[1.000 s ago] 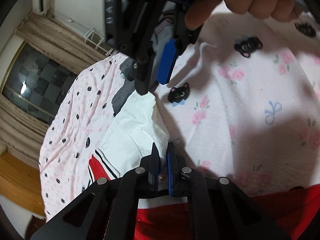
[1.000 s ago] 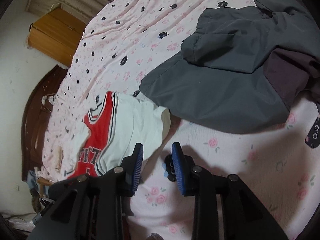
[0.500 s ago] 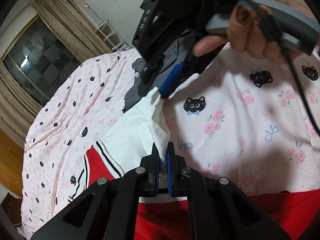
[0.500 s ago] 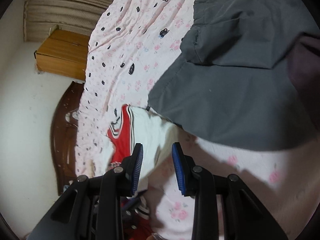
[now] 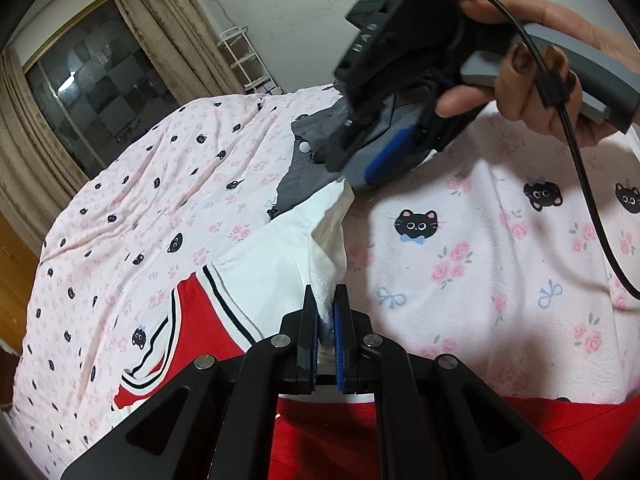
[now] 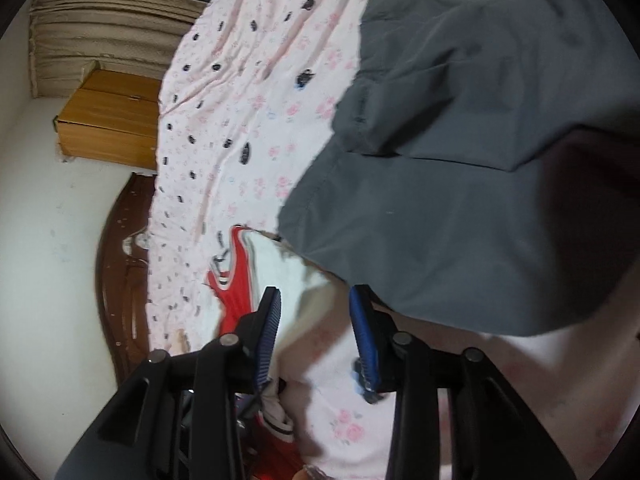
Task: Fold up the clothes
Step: 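Grasp the other white sleeve with the left gripper and lift it, then fold the white sleeve over the jersey body with the left gripper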
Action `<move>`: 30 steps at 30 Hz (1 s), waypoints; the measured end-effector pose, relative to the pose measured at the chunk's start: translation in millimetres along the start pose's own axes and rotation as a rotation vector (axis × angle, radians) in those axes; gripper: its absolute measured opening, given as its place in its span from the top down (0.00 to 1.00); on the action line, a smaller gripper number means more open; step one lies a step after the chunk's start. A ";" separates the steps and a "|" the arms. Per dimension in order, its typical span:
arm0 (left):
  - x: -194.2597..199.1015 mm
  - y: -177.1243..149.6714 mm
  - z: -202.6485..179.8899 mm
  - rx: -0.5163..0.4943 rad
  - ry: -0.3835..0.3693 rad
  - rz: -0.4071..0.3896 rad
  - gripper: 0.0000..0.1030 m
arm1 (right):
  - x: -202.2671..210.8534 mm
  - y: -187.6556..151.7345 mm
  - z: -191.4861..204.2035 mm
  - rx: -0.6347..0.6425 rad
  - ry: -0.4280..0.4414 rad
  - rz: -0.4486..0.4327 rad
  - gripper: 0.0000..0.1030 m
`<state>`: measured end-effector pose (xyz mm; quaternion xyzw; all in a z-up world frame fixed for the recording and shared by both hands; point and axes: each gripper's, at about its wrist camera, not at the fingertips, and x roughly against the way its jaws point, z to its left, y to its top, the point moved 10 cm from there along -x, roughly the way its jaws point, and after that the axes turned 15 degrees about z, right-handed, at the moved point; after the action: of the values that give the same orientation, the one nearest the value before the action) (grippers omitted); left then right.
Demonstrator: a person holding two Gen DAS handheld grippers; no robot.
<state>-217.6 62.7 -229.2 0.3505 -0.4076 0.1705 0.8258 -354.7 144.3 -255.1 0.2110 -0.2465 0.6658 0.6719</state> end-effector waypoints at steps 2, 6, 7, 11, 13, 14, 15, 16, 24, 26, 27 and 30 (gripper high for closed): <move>0.4 0.2 0.2 -0.004 0.006 -0.003 0.94 | -2.9 0.2 -3.2 -0.013 0.016 0.008 0.63; 2.7 0.5 1.6 0.007 0.010 -0.008 0.94 | -13.0 -0.4 -7.7 -0.037 0.039 0.026 0.63; 3.1 0.6 2.0 0.007 0.010 -0.009 0.94 | -15.4 -1.1 -7.8 -0.039 0.044 0.030 0.63; 3.6 -0.1 2.2 0.006 0.010 -0.008 0.94 | -24.9 -2.4 -1.6 -0.031 0.076 0.037 0.63; 3.1 -0.6 2.2 0.007 0.008 -0.006 0.94 | -29.0 -1.9 1.1 -0.029 0.087 0.038 0.64; 3.1 -0.8 2.1 0.008 0.008 -0.006 0.94 | -31.0 -1.8 1.8 -0.030 0.093 0.038 0.68; 3.4 -1.0 2.0 0.010 0.008 -0.006 0.94 | -32.9 -1.8 2.5 -0.030 0.097 0.039 0.73; 3.6 -1.3 2.1 0.012 0.007 -0.007 0.94 | -33.6 -2.3 3.2 -0.025 0.094 0.037 0.75; 7.8 -4.0 15.7 0.141 -0.082 -0.019 0.94 | -22.6 -6.0 33.9 0.069 0.043 -0.006 0.90; 9.6 -5.8 20.0 0.193 -0.124 -0.023 0.94 | -21.6 -7.8 43.3 0.101 0.009 -0.010 0.90; 10.9 -7.3 22.9 0.226 -0.146 -0.026 0.94 | -24.0 -10.6 50.2 0.129 -0.022 -0.002 0.90; 12.9 -15.3 34.3 0.356 -0.224 -0.035 0.94 | -35.7 -23.5 68.6 0.194 -0.088 0.039 0.90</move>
<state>-220.0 27.3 -211.2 0.5146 -0.4542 0.1851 0.7032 -334.4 73.5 -221.7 0.2992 -0.2140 0.6895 0.6239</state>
